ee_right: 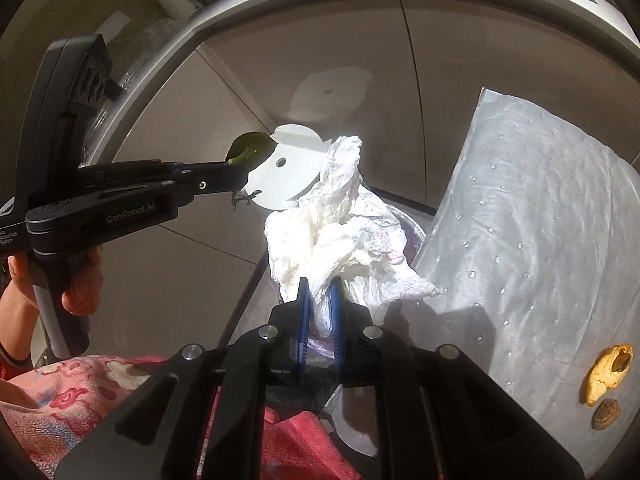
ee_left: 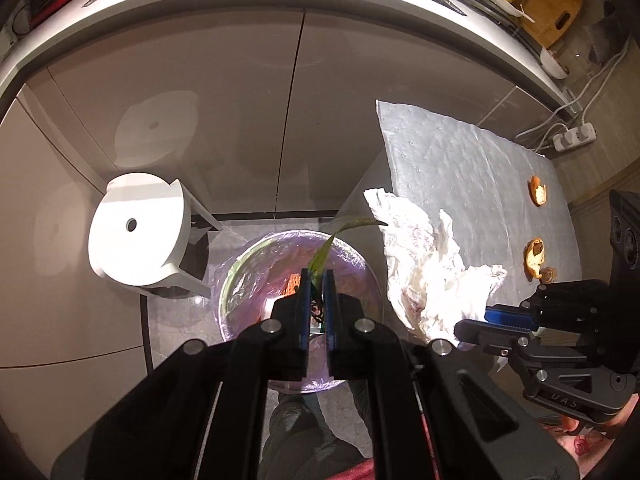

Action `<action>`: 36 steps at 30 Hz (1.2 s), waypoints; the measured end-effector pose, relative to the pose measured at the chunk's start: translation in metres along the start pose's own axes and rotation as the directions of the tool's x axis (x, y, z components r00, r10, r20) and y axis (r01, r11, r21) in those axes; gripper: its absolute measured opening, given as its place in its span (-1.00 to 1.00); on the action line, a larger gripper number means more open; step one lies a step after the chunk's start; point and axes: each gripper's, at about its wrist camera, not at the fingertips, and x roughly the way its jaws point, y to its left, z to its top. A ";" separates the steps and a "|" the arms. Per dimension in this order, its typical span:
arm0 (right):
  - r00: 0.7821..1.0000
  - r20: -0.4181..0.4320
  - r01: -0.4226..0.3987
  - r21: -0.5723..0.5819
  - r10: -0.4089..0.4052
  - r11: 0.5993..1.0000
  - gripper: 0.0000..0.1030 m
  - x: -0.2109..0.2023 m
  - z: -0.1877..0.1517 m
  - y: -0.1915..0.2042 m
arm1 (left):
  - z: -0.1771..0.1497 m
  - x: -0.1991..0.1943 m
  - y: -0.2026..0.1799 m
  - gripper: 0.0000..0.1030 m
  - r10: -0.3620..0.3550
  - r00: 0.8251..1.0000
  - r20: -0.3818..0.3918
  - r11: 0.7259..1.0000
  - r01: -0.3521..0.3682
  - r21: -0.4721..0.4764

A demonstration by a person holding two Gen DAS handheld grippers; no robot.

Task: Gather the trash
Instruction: 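Drop the tissue into the bin with the right gripper while the left gripper carries the leaf over it, then open the left gripper over the bin to drop the leaf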

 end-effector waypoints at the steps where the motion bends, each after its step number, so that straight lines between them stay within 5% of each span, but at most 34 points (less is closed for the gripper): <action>1: 1.000 -0.006 0.005 -0.002 -0.005 1.000 -0.78 0.005 0.001 0.002 | -0.001 0.000 0.003 -0.89 -0.001 1.000 0.000 1.000 0.001 -0.003; 17: 0.985 -0.151 0.089 -0.002 -0.089 0.996 -0.74 0.128 0.009 0.014 | -0.013 0.011 0.023 -0.88 0.010 0.998 -0.068 0.998 -0.006 0.060; 20: 0.982 -0.162 0.099 -0.022 -0.101 0.995 -0.69 0.143 0.008 0.019 | -0.013 0.013 0.027 -0.89 0.011 0.997 -0.078 0.998 -0.006 0.063; 22: 0.978 -0.175 0.106 -0.026 -0.109 0.994 -0.48 0.149 0.007 0.020 | -0.013 0.014 0.028 -0.89 0.014 0.996 -0.082 0.998 -0.009 0.065; 24: 0.977 -0.181 0.108 -0.018 -0.110 0.994 -0.28 0.149 0.002 0.016 | -0.013 0.016 0.029 -0.88 0.014 0.996 -0.087 0.998 -0.008 0.066; 29: 0.981 -0.162 0.110 -0.007 -0.110 0.994 -0.22 0.139 0.003 0.012 | -0.014 0.019 0.029 -0.88 0.009 0.996 -0.091 0.998 -0.003 0.070; 36: 0.987 -0.043 0.156 0.032 -0.154 0.987 0.09 0.072 0.001 0.001 | -0.016 0.041 0.020 -0.88 -0.003 0.992 -0.123 0.994 0.017 0.111</action>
